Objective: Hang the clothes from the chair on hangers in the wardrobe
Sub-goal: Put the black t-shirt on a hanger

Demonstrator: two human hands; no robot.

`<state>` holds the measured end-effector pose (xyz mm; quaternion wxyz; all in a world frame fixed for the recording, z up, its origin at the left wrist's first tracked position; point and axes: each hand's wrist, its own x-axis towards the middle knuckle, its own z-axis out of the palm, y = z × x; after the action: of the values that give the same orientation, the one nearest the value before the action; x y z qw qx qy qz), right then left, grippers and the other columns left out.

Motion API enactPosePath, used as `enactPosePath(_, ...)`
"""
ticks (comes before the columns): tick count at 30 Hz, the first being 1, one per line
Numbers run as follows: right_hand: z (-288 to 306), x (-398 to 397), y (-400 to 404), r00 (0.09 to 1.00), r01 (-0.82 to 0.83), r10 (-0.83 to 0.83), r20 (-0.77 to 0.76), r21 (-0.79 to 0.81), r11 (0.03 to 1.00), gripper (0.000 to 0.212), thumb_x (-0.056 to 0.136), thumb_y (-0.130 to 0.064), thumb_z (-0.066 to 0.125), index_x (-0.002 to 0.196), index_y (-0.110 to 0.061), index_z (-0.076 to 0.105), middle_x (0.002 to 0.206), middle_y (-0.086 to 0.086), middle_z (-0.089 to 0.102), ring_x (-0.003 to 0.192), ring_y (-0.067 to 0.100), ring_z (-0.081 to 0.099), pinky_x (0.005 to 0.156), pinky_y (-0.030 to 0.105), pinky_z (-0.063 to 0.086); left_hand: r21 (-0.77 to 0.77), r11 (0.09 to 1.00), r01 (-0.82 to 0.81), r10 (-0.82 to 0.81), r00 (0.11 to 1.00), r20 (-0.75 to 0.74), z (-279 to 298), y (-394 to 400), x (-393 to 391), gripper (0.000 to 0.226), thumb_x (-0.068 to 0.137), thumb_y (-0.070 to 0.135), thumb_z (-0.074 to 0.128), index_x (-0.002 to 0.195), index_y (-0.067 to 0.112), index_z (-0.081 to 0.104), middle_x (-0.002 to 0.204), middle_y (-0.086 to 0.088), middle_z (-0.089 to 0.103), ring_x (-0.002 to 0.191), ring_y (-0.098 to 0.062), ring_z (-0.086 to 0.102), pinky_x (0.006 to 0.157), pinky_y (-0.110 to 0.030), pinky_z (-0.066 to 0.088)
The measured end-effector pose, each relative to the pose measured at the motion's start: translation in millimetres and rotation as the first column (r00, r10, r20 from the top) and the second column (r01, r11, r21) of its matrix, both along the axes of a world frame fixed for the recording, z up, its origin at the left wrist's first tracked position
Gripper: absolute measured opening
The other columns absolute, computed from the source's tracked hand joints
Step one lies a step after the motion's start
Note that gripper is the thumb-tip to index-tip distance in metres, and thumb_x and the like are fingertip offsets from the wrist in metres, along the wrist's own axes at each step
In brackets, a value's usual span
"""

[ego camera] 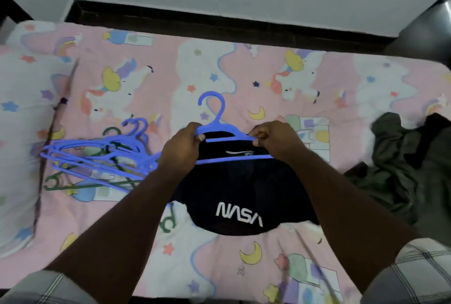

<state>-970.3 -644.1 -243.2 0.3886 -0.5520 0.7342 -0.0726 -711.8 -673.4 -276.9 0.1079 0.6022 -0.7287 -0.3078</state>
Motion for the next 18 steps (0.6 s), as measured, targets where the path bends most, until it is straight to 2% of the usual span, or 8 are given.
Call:
enactPosePath(2, -12.2, -22.1, 13.8, 0.997, 0.077, -0.077, -0.001, -0.094, 0.993, 0.028, 0.088, -0.016, 0.073, 0.116, -0.015, 0.074, 0.113, 0.003, 0.073, 0.104, 0.019, 0.066, 0.089, 0.023, 0.046, 0.039, 0.998, -0.049, 0.050, 0.998, -0.030, -6.4, 7.9, -10.5, 0.020, 0.103, 0.027, 0.045, 0.122, 0.024, 0.053, 0.089, -0.003, 0.063, 0.087, -0.033, 0.063, 0.077, -0.043, 0.050)
enactPosePath(5, -38.3, -51.1, 37.1, 0.965, 0.253, -0.261, -0.027, -0.168, 0.953, 0.025, 0.093, -0.014, 0.064, 0.116, -0.014, 0.073, 0.111, 0.003, 0.074, 0.103, 0.020, 0.067, 0.087, 0.022, 0.046, 0.005, 0.992, -0.127, 0.127, 0.990, 0.062, -23.5, 16.0, -16.1, 0.024, 0.103, 0.027, 0.044, 0.126, 0.025, 0.052, 0.098, -0.010, 0.068, 0.094, -0.038, 0.064, 0.083, -0.050, 0.051)
enactPosePath(8, -78.8, -64.8, 58.3, 0.961, 0.247, -0.252, -0.113, -0.059, 0.967, 0.021, 0.093, -0.017, 0.060, 0.108, -0.016, 0.076, 0.108, 0.004, 0.075, 0.100, 0.023, 0.068, 0.093, 0.029, 0.049, -0.019, 0.981, -0.194, 0.195, 0.966, 0.170, -37.2, 23.3, -16.6, 0.025, 0.103, 0.023, 0.045, 0.126, 0.022, 0.053, 0.102, -0.013, 0.068, 0.095, -0.039, 0.064, 0.083, -0.051, 0.050)
enactPosePath(11, -112.8, -60.7, 71.3, 0.970, 0.233, -0.229, -0.078, 0.047, 0.971, 0.015, 0.092, -0.018, 0.061, 0.090, -0.018, 0.076, 0.096, -0.001, 0.073, 0.093, 0.020, 0.067, 0.079, 0.021, 0.042, -0.044, 0.970, -0.240, 0.244, 0.942, 0.232, -48.5, 31.8, -12.5, 0.027, 0.101, 0.016, 0.047, 0.126, 0.020, 0.055, 0.099, -0.013, 0.068, 0.092, -0.040, 0.064, 0.081, -0.048, 0.050)
enactPosePath(13, -131.3, -53.7, 72.8, 0.972, 0.235, -0.232, -0.047, 0.076, 0.969, 0.015, 0.090, -0.018, 0.063, 0.077, -0.022, 0.070, 0.089, -0.001, 0.070, 0.091, 0.020, 0.067, 0.077, 0.021, 0.038, -0.047, 0.963, -0.266, 0.269, 0.928, 0.259, -55.5, 35.8, -7.6, 0.028, 0.101, 0.016, 0.047, 0.128, 0.021, 0.054, 0.097, -0.013, 0.068, 0.093, -0.040, 0.064, 0.085, -0.051, 0.049)
enactPosePath(16, -148.3, -40.6, 67.7, 0.955, 0.296, -0.297, 0.003, 0.100, 0.950, 0.009, 0.091, -0.019, 0.066, 0.086, -0.018, 0.075, 0.093, -0.001, 0.072, 0.091, 0.018, 0.066, 0.086, 0.024, 0.047, -0.066, 0.949, -0.307, 0.314, 0.910, 0.269, -65.9, 39.6, 1.8, 0.030, 0.100, 0.015, 0.047, 0.129, 0.023, 0.054, 0.096, -0.015, 0.068, 0.092, -0.041, 0.064, 0.089, -0.056, 0.048)
enactPosePath(18, -159.3, -34.7, 62.5, 0.949, 0.314, -0.315, -0.002, 0.090, 0.945, 0.011, 0.091, -0.021, 0.067, 0.094, -0.017, 0.076, 0.098, 0.000, 0.074, 0.094, 0.019, 0.066, 0.087, 0.024, 0.048, -0.081, 0.945, -0.317, 0.327, 0.907, 0.266, -72.2, 40.7, 8.0, 0.029, 0.100, 0.015, 0.047, 0.128, 0.022, 0.054, 0.095, -0.015, 0.067, 0.090, -0.041, 0.064, 0.087, -0.054, 0.048)
